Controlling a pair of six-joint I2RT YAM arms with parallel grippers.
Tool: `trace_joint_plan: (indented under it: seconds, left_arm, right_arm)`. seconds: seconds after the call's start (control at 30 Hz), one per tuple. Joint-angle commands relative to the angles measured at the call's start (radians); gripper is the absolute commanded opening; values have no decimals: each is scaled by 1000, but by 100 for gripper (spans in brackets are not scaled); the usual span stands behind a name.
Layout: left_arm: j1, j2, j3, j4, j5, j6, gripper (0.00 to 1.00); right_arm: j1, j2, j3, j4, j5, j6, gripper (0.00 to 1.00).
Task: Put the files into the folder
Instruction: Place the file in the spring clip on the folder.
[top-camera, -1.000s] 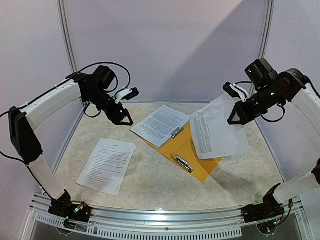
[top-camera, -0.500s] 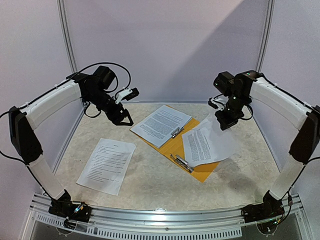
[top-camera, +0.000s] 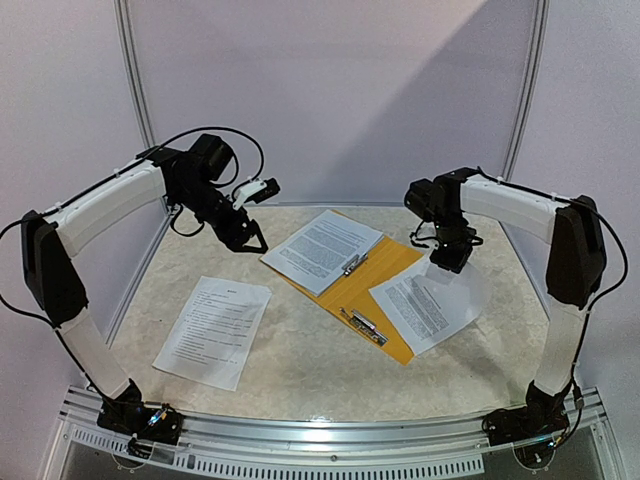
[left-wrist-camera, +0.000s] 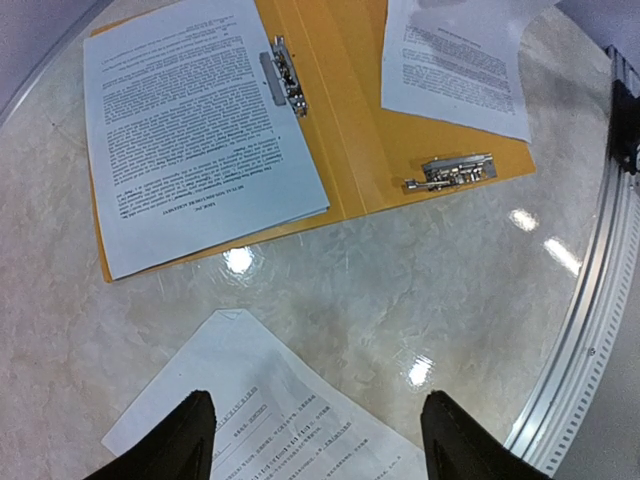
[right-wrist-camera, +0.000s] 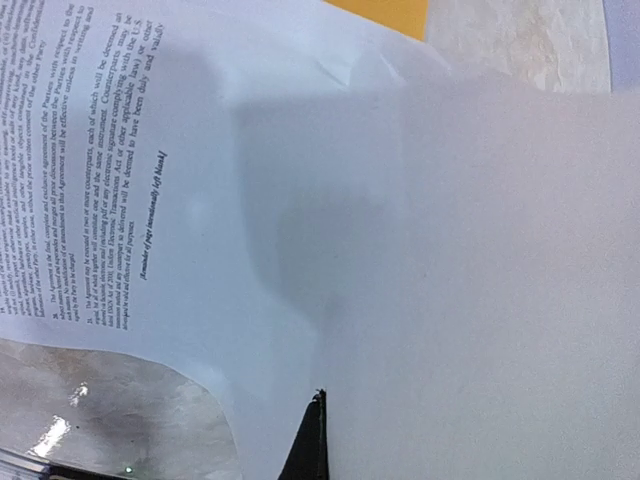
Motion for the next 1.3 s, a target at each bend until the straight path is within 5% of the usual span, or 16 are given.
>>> trace_joint_plan:
  seconds: [0.0,0.2,0.97,1.27]
  left_arm:
    - [-4,19,-15,14,-1,15,72]
    - [-4,20,-18,12,-4,14,72]
    - [-4,25,-24,11,-4,16,72]
    - [-4,15,-25,6,-4,20,71]
  right_arm:
    - [-17,-67,6,123,-107,-229,0]
    - [-24,-15,43,108,-166,-287,0]
    - [-78,135,217,87,-437,-106,0]
    - [-123,172,262,21,-367,-82,0]
